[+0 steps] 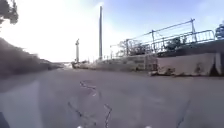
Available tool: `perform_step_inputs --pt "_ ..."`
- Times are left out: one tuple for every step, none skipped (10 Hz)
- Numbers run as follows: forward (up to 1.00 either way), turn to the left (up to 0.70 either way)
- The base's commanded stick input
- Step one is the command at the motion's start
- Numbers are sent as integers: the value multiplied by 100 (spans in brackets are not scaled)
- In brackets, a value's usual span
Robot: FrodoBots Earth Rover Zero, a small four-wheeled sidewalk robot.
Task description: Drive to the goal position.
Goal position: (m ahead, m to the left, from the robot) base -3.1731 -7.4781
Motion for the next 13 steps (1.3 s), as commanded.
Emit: perform_step_inputs --pt "70 -27" --pt "70 -27" --pt "70 -27" --pt "70 -27" --pt "70 -27" --pt "70 -27" --pt "70 -27" --pt "70 -27" --pt "70 -27" --pt "70 -27" --pt "70 -27" --pt "70 -27" --pt "70 -27"
